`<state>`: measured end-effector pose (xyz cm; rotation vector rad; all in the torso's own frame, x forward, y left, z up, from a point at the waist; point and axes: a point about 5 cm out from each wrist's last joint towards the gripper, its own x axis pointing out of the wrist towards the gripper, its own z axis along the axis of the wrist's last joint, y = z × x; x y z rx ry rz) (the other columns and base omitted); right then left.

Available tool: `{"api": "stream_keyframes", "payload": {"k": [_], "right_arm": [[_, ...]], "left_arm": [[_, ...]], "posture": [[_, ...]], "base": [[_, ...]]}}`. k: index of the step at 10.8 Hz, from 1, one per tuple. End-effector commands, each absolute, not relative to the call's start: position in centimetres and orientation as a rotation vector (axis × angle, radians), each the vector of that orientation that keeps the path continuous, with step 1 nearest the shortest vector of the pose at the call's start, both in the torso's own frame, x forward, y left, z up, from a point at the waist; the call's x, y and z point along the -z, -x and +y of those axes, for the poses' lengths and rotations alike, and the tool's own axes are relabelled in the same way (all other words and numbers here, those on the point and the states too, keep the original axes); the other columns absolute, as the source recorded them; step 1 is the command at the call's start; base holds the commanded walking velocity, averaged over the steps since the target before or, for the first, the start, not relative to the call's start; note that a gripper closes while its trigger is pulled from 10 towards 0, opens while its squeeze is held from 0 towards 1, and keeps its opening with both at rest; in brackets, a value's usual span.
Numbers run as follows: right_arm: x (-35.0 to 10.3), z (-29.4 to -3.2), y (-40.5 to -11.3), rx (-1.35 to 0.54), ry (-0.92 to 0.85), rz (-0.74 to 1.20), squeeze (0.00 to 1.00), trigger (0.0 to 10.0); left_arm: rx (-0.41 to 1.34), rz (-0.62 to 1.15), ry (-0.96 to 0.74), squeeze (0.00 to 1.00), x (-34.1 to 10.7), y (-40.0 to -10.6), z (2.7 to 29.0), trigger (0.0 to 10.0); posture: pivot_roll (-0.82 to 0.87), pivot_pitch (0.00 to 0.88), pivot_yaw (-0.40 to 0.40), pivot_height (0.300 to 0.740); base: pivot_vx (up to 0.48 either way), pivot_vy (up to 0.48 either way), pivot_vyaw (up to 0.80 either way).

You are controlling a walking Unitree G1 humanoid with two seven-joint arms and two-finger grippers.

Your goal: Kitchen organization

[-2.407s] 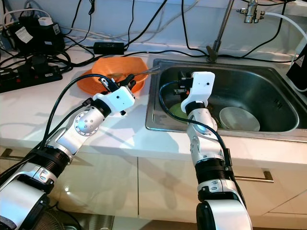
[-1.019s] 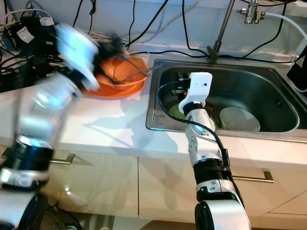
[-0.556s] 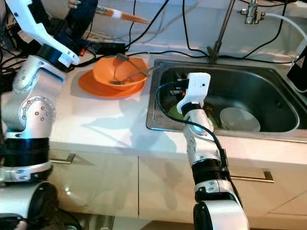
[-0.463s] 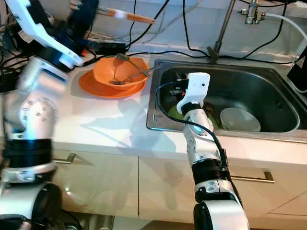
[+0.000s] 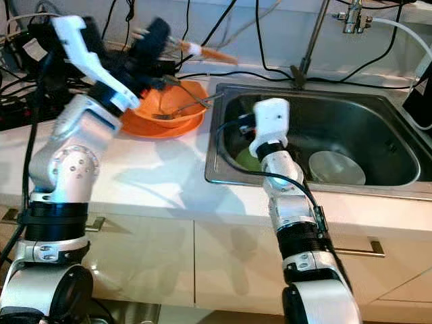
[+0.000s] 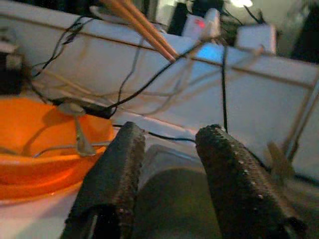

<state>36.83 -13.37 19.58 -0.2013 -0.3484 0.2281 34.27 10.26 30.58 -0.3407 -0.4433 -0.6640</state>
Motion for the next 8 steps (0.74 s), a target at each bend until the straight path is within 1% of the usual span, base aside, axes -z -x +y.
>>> {"api": "stream_keyframes", "payload": {"k": [1,2,3,5,8], "right_arm": [[-20.1,-13.2,-36.6,-0.246,0.252,-0.385,1.00,10.0],[-20.2,-13.2,-36.6,-0.246,0.289,-0.391,1.00,10.0],[-20.3,-13.1,-36.6,-0.249,0.351,-0.407,0.00,10.0],[-20.4,-13.1,-36.6,-0.240,0.371,-0.420,0.00,10.0],[-20.5,-12.9,-36.6,-0.240,0.372,-0.427,0.00,10.0]], "left_arm": [[0.668,-0.416,0.323,0.00,-30.1,-34.4,9.9,10.0],[0.655,-0.401,0.303,0.00,-29.9,-34.3,9.8,10.0],[0.664,-0.386,0.294,0.00,-29.7,-34.2,9.4,10.0],[0.679,-0.342,0.257,0.00,-29.1,-34.2,8.9,10.0],[0.761,-0.271,0.196,0.00,-28.0,-34.0,7.9,10.0]], "posture": [[0.19,0.000,-0.015,0.740],[0.19,0.000,-0.016,0.740],[0.19,0.000,-0.015,0.740],[0.19,0.000,-0.014,0.740],[0.19,0.000,-0.012,0.740]], "base": [[0.000,0.000,0.00],[0.000,0.000,0.00],[0.000,0.000,0.00],[0.000,0.000,0.00],[0.000,0.000,0.00]]}}
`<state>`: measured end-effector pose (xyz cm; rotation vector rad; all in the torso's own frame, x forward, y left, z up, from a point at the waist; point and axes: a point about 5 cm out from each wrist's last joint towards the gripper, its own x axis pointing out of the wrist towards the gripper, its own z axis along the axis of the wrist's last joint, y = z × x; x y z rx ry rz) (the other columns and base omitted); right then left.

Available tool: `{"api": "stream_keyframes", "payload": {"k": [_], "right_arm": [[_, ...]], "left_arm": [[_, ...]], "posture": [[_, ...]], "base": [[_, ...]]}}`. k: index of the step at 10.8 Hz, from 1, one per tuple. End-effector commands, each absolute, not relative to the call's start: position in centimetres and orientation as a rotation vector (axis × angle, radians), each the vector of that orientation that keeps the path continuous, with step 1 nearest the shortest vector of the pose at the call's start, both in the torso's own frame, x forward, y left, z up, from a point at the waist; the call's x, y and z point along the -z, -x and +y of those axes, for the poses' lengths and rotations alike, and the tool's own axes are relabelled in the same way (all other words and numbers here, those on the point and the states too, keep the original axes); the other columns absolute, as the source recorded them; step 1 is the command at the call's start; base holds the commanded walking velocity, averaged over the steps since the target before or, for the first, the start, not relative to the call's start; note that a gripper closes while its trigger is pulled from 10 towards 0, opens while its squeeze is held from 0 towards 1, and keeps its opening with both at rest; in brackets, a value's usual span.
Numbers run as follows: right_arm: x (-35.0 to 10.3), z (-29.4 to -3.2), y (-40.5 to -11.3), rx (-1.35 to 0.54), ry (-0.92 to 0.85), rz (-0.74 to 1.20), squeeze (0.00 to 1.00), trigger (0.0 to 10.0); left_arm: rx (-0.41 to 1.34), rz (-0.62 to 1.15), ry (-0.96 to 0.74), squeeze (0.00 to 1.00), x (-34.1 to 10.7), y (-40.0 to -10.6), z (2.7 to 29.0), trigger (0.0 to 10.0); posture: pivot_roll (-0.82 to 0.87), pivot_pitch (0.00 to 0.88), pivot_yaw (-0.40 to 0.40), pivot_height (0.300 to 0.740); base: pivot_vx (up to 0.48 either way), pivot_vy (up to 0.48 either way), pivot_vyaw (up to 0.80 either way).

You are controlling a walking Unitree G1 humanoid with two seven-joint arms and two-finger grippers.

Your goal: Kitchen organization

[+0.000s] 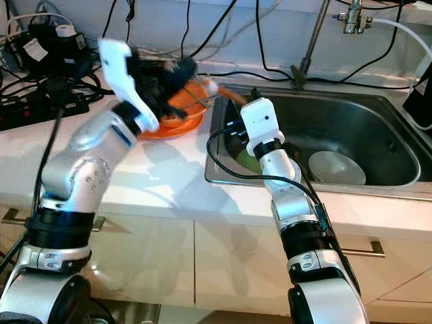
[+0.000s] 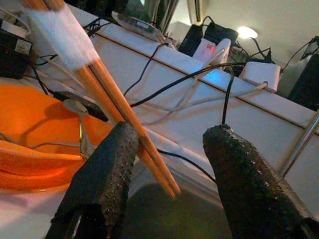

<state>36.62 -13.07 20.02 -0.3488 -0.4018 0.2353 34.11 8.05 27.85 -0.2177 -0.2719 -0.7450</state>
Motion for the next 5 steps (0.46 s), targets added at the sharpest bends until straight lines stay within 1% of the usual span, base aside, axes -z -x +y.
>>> {"api": "stream_keyframes", "payload": {"k": [1,5], "right_arm": [[-20.51,-12.89,-36.65,-0.240,0.372,-0.427,0.00,10.0],[-20.21,-12.43,-36.58,-0.262,0.367,-0.419,0.00,10.0]], "left_arm": [[0.778,-0.273,0.188,0.00,-28.00,-33.79,7.62,10.0],[0.810,-0.280,0.185,0.00,-28.27,-33.38,7.03,10.0]], "posture": [[0.20,0.000,-0.012,0.740],[0.20,0.000,-0.012,0.740]], "base": [[0.000,0.000,0.00],[0.000,0.000,0.00]]}}
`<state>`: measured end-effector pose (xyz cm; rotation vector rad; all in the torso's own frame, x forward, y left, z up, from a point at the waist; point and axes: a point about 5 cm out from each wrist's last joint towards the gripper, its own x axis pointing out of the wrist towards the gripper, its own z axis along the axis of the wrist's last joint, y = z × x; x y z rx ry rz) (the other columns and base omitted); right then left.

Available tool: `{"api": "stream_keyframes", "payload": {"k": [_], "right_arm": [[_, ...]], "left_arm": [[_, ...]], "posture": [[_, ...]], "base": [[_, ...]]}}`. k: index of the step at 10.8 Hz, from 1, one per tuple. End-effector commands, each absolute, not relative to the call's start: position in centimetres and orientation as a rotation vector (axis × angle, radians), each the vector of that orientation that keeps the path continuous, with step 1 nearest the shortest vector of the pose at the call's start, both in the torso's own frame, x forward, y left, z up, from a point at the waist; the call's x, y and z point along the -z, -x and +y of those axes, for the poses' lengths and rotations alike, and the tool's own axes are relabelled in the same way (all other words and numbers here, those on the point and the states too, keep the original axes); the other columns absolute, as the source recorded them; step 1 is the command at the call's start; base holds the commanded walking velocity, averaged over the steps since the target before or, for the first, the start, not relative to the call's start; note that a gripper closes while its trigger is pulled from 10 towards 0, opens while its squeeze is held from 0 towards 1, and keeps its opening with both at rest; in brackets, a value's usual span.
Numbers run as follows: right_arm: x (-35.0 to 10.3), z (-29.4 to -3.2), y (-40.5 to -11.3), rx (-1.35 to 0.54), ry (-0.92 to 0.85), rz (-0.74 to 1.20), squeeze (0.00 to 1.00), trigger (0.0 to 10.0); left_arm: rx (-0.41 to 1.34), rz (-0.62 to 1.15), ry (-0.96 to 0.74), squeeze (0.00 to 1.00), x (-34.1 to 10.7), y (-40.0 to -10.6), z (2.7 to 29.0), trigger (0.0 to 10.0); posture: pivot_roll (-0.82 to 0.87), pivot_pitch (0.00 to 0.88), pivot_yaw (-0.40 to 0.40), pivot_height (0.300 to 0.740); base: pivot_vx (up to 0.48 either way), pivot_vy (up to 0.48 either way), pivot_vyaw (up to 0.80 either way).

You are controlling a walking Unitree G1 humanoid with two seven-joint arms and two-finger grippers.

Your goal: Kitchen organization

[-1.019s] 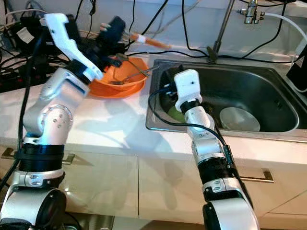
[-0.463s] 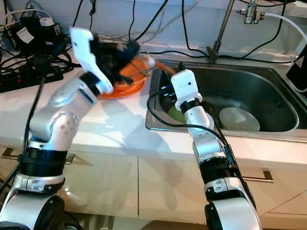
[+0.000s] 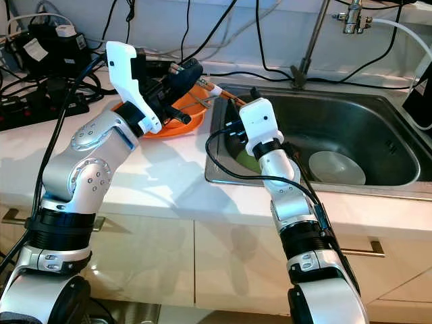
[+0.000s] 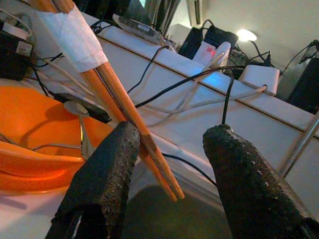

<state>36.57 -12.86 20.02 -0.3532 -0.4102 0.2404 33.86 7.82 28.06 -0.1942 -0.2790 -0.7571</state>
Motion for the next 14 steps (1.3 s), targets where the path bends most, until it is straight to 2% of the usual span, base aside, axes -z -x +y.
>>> {"api": "stream_keyframes", "payload": {"k": [1,7,10,11,12,14], "right_arm": [[-20.05,-12.23,-36.56,-0.269,0.366,-0.416,0.00,10.0],[-19.70,-11.60,-36.43,-0.291,0.358,-0.409,0.00,10.0],[-19.84,-11.84,-36.57,-0.275,0.362,-0.410,0.00,10.0],[-19.80,-11.95,-36.61,-0.269,0.366,-0.407,0.00,6.7],[-19.76,-12.17,-36.72,-0.255,0.371,-0.399,0.00,0.0],[-19.77,-12.19,-36.75,-0.258,0.369,-0.398,0.00,0.0]], "left_arm": [[0.813,-0.279,0.183,0.00,-28.33,-33.51,6.92,10.0],[0.847,-0.288,0.175,0.00,-28.78,-33.59,6.28,10.0],[0.842,-0.285,0.123,0.00,-28.72,-33.47,7.01,10.0],[0.840,-0.284,0.122,0.00,-28.68,-33.47,7.07,10.0],[0.840,-0.283,0.122,0.00,-28.65,-33.46,7.02,10.0],[0.848,-0.281,0.126,0.00,-28.60,-33.42,6.84,10.0]], "posture": [[0.20,0.000,-0.012,0.740],[0.20,0.000,-0.012,0.740],[0.20,0.000,-0.013,0.740],[0.20,0.000,-0.013,0.740],[0.20,0.000,-0.013,0.740],[0.20,0.000,-0.014,0.740]], "base": [[0.000,0.000,0.00],[0.000,0.000,0.00],[0.000,0.000,0.00],[0.000,0.000,0.00],[0.000,0.000,0.00],[0.000,0.000,0.00]]}}
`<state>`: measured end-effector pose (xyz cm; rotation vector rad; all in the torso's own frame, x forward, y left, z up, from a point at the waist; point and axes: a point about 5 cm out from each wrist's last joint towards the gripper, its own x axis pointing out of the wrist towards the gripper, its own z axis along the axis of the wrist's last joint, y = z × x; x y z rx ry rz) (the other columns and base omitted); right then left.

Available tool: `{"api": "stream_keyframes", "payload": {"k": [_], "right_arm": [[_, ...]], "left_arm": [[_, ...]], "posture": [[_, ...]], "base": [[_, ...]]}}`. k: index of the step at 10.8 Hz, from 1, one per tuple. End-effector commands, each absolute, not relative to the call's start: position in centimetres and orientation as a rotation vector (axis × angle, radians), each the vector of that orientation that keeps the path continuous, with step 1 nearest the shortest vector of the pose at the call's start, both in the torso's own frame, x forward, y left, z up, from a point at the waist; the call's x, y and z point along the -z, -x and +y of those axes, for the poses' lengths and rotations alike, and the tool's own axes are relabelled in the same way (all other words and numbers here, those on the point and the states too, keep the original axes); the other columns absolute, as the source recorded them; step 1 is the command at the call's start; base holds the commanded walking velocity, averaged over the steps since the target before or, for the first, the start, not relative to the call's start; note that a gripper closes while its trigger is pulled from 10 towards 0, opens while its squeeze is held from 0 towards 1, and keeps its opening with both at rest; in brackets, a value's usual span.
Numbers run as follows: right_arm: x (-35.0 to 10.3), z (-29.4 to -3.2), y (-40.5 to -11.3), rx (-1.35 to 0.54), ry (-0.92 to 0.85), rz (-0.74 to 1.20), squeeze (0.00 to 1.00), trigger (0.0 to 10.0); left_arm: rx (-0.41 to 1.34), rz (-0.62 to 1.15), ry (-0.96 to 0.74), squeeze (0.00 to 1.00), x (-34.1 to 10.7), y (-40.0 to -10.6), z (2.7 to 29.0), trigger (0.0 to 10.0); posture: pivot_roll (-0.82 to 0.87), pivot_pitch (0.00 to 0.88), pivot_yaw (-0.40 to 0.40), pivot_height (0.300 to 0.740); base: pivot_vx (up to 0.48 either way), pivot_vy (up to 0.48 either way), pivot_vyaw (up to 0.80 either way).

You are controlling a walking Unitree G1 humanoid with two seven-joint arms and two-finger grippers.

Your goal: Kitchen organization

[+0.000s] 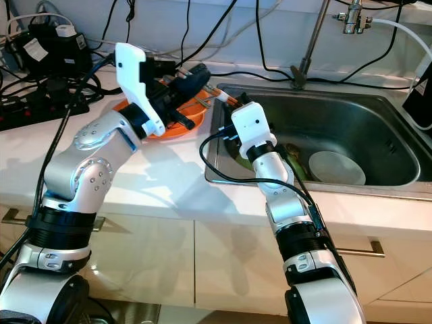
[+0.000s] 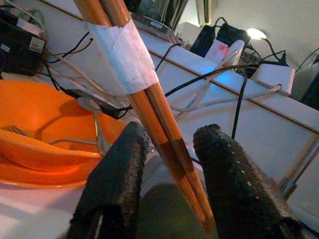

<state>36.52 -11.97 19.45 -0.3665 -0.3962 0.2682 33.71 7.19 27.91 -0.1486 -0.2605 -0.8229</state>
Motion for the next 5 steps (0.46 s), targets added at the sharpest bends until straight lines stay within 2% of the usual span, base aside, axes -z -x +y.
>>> {"api": "stream_keyframes", "payload": {"k": [1,5], "right_arm": [[-19.71,-12.16,-36.74,-0.260,0.368,-0.397,0.00,0.0],[-19.61,-11.90,-36.75,-0.266,0.367,-0.397,0.00,0.0]], "left_arm": [[0.852,-0.280,0.128,0.00,-28.61,-33.37,6.76,10.0],[0.888,-0.252,0.091,0.00,-28.08,-33.08,6.40,10.0]], "posture": [[0.20,0.000,-0.014,0.740],[0.20,0.000,-0.011,0.740]], "base": [[0.000,0.000,0.00],[0.000,0.000,0.00]]}}
